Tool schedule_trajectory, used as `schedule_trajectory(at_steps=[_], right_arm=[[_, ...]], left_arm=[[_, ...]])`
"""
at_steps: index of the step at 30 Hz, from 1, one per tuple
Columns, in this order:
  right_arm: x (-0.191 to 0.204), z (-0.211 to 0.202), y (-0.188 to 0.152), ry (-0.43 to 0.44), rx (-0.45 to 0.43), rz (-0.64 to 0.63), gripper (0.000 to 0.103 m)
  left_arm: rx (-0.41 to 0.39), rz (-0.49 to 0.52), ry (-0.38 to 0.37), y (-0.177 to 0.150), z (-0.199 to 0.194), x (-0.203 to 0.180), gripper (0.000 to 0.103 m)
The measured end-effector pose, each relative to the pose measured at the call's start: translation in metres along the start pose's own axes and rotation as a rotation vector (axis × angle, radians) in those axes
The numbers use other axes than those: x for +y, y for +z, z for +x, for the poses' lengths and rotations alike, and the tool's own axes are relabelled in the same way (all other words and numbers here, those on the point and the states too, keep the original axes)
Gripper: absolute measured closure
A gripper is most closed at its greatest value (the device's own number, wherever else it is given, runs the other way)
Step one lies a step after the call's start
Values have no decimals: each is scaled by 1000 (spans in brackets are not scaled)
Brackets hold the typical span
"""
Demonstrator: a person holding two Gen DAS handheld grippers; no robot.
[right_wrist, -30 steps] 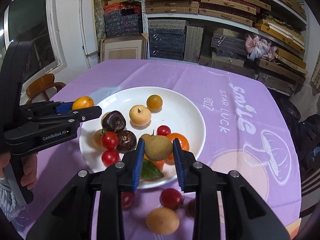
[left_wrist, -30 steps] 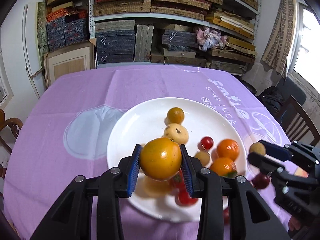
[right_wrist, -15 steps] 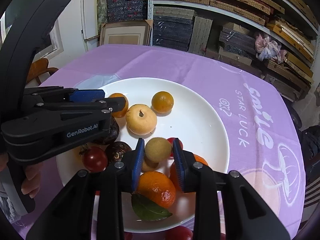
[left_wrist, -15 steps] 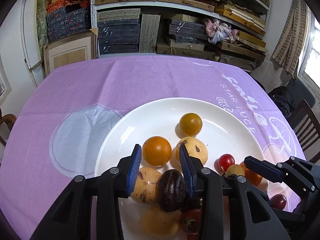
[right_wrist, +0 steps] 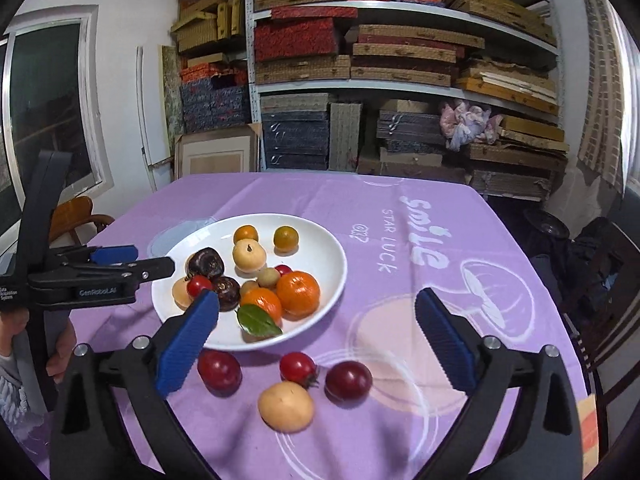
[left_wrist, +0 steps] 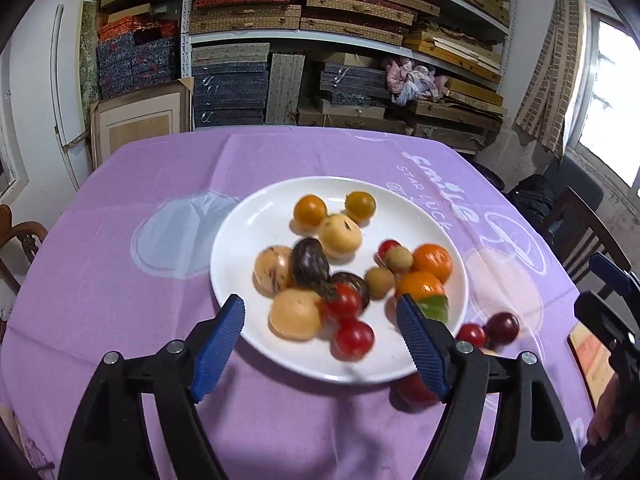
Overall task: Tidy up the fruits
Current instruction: 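Move the left gripper to the dark red plum and grasp it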
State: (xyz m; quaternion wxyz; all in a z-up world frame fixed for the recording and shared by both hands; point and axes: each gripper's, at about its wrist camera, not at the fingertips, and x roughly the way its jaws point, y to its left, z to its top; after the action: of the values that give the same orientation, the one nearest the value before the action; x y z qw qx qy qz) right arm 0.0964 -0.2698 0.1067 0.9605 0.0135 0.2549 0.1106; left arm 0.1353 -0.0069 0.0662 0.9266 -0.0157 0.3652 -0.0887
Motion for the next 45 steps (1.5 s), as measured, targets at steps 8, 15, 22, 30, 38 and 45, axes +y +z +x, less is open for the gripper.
schedule_trajectory(at_steps=[8,15,22,30,38,45], right_arm=[[-66,-4,-40,20,28,260,4],[-88,-13,-41,53,7,367,4],[-75,-11,-39,45,21,321,4],[-67,-5,-39,44,40,295,4],[-66,-4,-38,43,42,293,4],[-63,-2,-39,42,44,276,4]], left_arm=[[20,49,36,-60,-1,-54,9],[54,86,100,-72,23,-70,9],[82,28,122,-66,41,-65,8],[87,9,118,-60,49,-68,8],[114,-32,92,-60,59,-64,8],[85,28,95,-59,55,-73,19]])
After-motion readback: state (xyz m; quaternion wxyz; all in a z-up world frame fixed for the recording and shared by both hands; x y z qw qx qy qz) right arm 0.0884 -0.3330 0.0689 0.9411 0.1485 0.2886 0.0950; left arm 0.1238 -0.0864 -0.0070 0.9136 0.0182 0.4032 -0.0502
